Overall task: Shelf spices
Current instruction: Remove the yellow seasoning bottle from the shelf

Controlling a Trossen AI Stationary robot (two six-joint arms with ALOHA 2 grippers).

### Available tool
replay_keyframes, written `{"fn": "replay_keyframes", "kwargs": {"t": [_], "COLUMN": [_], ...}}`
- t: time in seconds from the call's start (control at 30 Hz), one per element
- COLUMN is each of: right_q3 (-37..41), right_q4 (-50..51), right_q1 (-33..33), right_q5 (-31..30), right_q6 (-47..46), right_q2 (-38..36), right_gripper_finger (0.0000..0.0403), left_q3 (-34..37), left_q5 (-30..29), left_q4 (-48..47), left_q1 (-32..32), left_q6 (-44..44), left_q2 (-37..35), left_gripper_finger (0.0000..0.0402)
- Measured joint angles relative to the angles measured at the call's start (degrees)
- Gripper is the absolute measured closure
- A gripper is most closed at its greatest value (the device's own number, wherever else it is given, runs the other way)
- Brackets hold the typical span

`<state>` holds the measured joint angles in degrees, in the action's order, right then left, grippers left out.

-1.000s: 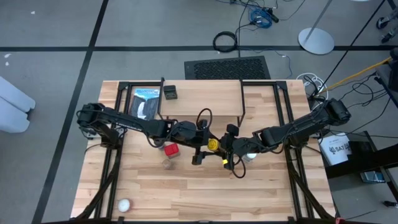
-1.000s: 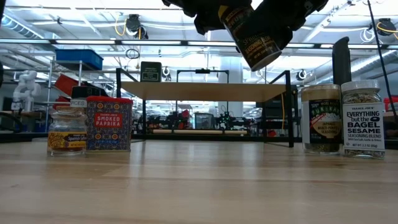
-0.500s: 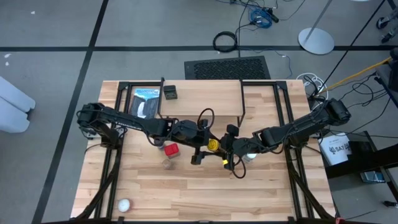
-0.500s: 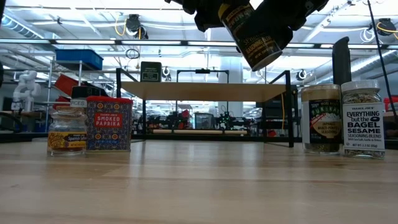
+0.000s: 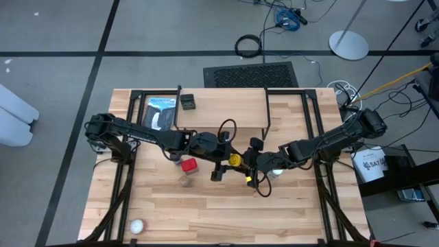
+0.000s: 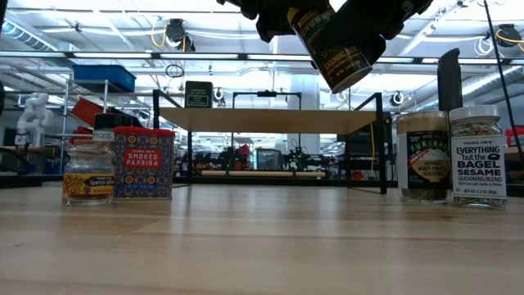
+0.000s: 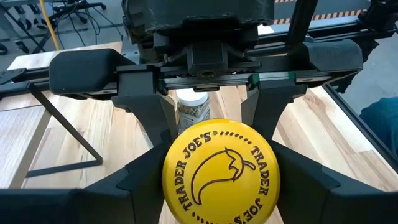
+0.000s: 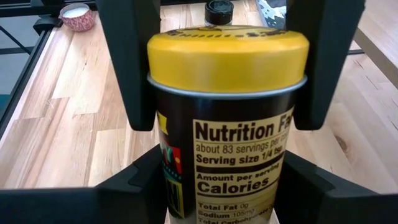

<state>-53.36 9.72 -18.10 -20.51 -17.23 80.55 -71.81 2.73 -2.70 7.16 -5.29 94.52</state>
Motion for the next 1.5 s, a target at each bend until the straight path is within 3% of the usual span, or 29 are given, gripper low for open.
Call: {"fn": "replay_keyframes", "kwargs": {"t": [0.23,0.53,0.73,1.0,1.5], "right_q3": [0.0,0.0,0.0,0.0,0.0], "right_q4": [0.0,0.4,0.4,0.6,23.5], "right_q1": [0.0,0.0,0.1,-0.2,-1.5], "right_q5": [0.0,0.0,3.3,7.2,7.0], "right_q6": [-0.8,-2.3,-3.2,-4.1,-15.7], "right_q2": [0.0,-0.2,-0.9,-2.8,-18.5], "right_gripper_finger": [0.0189,0.0123,0.0090,0.0083,0.0083], "left_q3": [0.0,0.0,0.0,0.0,-5.9], "left_q5": [0.1,1.5,2.3,2.2,2.2], "left_q4": [0.0,-0.2,-1.5,-1.3,-8.7], "left_q1": [0.0,0.0,0.1,0.1,0.0], "left_q6": [0.0,-0.1,-0.1,-0.1,-1.7], "left_q2": [0.0,0.0,-0.1,-0.1,0.0], "left_gripper_finger": [0.0156,0.0156,0.0156,0.0157,0.0157]}}
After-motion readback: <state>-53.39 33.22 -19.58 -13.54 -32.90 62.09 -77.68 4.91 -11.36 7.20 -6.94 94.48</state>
